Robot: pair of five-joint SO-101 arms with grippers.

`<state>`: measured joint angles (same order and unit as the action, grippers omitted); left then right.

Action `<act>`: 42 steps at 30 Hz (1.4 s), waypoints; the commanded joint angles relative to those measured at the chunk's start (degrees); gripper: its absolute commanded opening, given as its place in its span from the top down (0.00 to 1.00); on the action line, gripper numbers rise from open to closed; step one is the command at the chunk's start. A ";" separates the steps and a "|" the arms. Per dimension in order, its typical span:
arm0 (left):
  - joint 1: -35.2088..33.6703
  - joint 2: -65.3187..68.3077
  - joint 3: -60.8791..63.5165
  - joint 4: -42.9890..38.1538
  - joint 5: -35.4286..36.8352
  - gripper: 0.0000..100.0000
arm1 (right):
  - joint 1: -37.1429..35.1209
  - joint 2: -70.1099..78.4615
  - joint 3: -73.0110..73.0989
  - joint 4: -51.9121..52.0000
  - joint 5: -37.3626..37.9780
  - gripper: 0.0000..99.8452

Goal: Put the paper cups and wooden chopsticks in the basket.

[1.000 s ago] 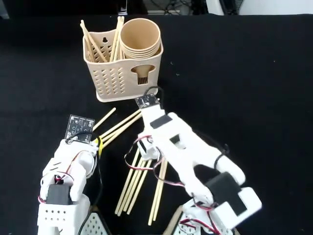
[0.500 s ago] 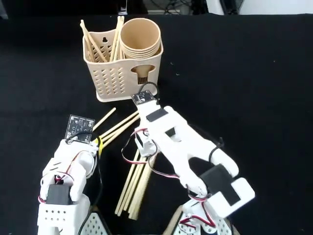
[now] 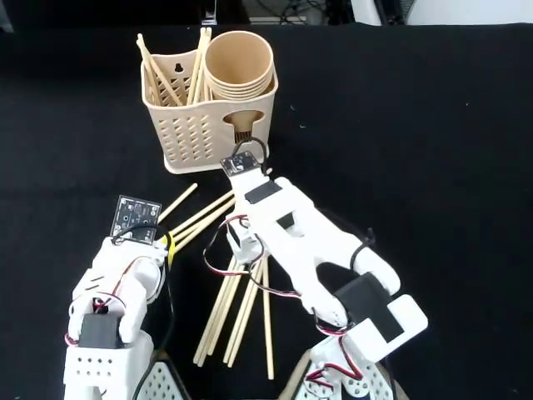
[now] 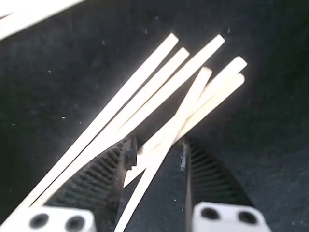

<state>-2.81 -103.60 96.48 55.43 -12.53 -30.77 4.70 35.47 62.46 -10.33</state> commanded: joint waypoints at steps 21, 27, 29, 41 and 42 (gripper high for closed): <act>0.57 -0.62 0.84 -0.26 -0.44 0.82 | 0.62 -0.84 2.68 -0.35 5.71 0.99; 0.57 -0.62 0.84 -0.26 -0.44 0.82 | 1.76 -0.84 2.15 -0.35 7.38 0.99; 0.57 -0.62 0.84 -0.26 -0.44 0.82 | 2.90 -0.92 2.15 -0.44 7.47 0.99; 0.57 -0.62 0.84 -0.26 -0.44 0.82 | 15.56 -14.73 0.57 -0.09 17.93 0.99; 0.57 -0.62 0.84 -0.26 -0.44 0.82 | 16.44 -16.66 0.57 0.35 18.81 0.99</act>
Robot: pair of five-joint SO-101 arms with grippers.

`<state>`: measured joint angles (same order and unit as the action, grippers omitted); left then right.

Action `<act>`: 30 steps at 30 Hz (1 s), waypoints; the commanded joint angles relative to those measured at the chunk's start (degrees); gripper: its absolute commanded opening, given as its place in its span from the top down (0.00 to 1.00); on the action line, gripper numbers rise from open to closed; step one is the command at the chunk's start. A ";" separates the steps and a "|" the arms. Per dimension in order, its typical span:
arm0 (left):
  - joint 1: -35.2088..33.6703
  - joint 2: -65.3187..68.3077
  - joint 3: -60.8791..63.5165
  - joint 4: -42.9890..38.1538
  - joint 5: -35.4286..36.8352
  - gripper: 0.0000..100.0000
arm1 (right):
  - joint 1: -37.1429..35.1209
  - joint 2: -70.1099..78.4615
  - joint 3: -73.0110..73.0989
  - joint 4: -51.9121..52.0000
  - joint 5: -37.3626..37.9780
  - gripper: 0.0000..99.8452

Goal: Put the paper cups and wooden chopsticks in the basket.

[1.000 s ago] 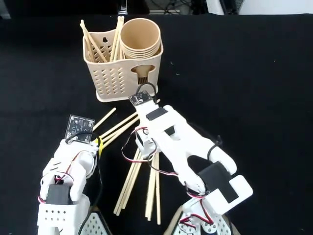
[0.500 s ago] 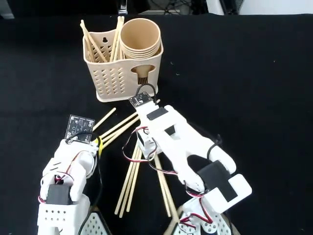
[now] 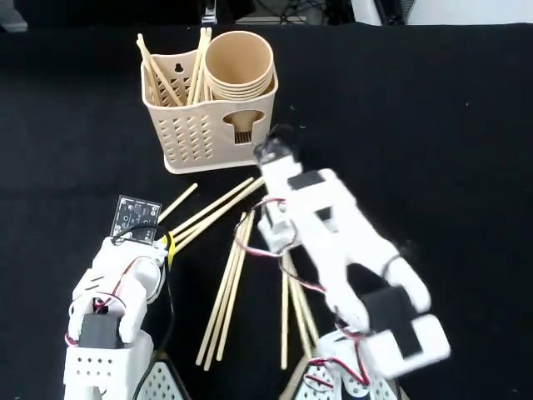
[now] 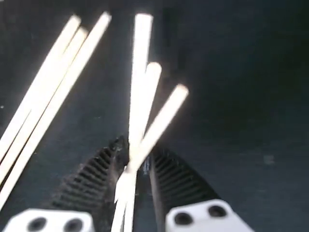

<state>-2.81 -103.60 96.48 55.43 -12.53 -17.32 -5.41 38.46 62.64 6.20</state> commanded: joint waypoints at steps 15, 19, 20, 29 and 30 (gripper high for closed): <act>0.57 -0.62 0.84 -0.26 -0.44 0.82 | 11.34 -12.53 -5.05 -4.13 5.80 0.99; 0.57 -0.62 0.84 -0.26 -0.44 0.82 | 11.34 -14.73 -7.78 -4.48 5.27 0.99; 0.57 -0.62 0.84 -0.26 -0.44 0.82 | 11.34 -15.52 -8.57 -4.48 4.66 0.99; 0.57 -0.62 0.84 -0.26 -0.44 0.82 | 11.25 -25.27 -11.30 -3.52 3.34 0.99; 0.57 -0.62 0.84 -0.26 -0.44 0.82 | 11.16 -26.77 -11.38 -2.73 3.34 0.99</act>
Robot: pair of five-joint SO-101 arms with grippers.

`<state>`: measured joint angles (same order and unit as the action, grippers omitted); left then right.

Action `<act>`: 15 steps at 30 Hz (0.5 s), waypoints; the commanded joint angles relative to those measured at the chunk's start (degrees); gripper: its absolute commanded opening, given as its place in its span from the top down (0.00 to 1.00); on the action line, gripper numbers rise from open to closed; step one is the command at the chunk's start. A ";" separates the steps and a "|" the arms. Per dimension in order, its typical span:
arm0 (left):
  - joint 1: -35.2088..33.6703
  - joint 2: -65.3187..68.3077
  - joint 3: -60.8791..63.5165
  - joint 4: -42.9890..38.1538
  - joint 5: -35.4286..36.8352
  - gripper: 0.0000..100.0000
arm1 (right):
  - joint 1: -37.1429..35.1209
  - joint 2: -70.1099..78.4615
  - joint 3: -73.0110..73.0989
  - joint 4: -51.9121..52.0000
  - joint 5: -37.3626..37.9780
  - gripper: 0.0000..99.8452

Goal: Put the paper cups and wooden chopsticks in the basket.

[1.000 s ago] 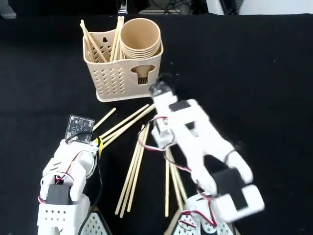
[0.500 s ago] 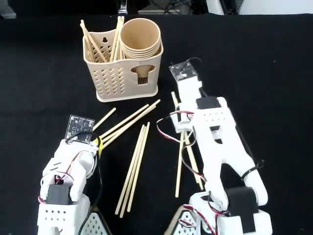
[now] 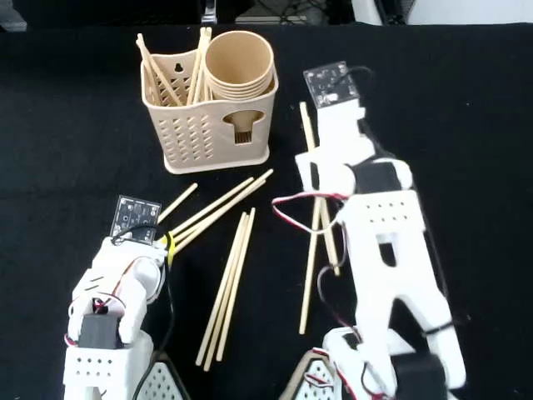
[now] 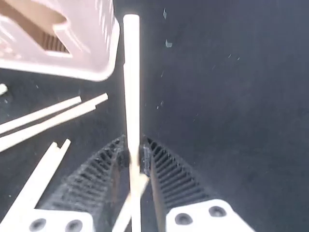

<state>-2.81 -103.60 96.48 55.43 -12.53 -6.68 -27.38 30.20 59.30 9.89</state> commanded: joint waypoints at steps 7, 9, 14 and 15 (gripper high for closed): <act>0.57 -0.62 0.84 -0.26 -0.44 0.82 | 0.26 -13.23 -3.21 2.11 -0.35 0.99; 0.57 -0.62 0.84 -0.26 -0.44 0.82 | 0.26 -14.46 -3.21 1.93 -0.35 0.99; 0.66 -0.62 0.84 -0.26 -0.44 0.82 | -1.14 -15.69 -5.93 -0.26 -2.81 0.99; 0.66 -0.62 0.84 -0.26 -0.44 0.82 | -1.76 -15.69 -6.90 -1.05 -3.87 0.99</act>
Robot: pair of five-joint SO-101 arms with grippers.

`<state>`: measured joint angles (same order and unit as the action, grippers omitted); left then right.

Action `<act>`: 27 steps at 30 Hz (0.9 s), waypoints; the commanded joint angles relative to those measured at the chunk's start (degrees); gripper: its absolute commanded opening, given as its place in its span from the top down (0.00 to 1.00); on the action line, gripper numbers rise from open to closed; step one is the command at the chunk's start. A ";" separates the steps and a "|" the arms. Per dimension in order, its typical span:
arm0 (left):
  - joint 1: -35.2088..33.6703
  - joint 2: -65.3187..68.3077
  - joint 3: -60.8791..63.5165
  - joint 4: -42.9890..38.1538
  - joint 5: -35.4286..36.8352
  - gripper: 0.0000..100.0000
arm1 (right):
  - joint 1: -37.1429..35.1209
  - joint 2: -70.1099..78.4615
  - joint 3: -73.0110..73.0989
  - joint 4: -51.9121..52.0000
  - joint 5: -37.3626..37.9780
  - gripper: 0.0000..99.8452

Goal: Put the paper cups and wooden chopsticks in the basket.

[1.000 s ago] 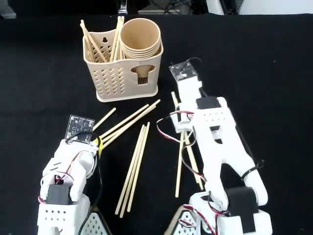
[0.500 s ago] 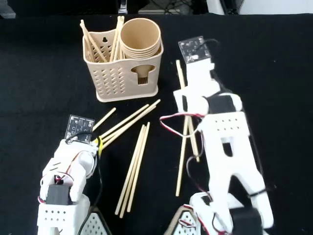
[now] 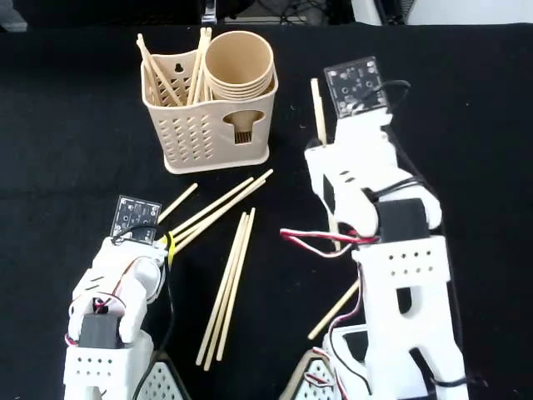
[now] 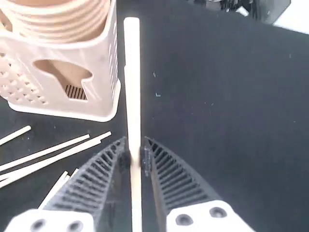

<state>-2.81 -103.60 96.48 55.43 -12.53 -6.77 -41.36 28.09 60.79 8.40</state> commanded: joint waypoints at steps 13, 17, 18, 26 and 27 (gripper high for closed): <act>0.66 -0.62 0.84 -0.26 -0.44 0.82 | -22.24 -0.66 -14.73 -24.97 -7.21 0.99; 0.66 -0.62 0.84 -0.26 -0.44 0.82 | -22.59 5.49 -14.29 -38.51 -7.03 0.99; 0.66 -0.62 0.84 -0.26 -0.44 0.82 | -22.68 7.52 -14.55 -40.44 -7.03 0.99; 0.66 -0.53 0.84 -0.18 -0.44 0.82 | -22.42 20.70 -26.07 -43.16 -7.21 0.99; 0.66 -0.53 0.84 -0.18 -0.44 0.82 | -22.59 22.02 -27.82 -43.16 -7.21 0.99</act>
<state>-2.81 -103.60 96.48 55.43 -12.53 -28.75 -21.58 7.08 19.47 1.36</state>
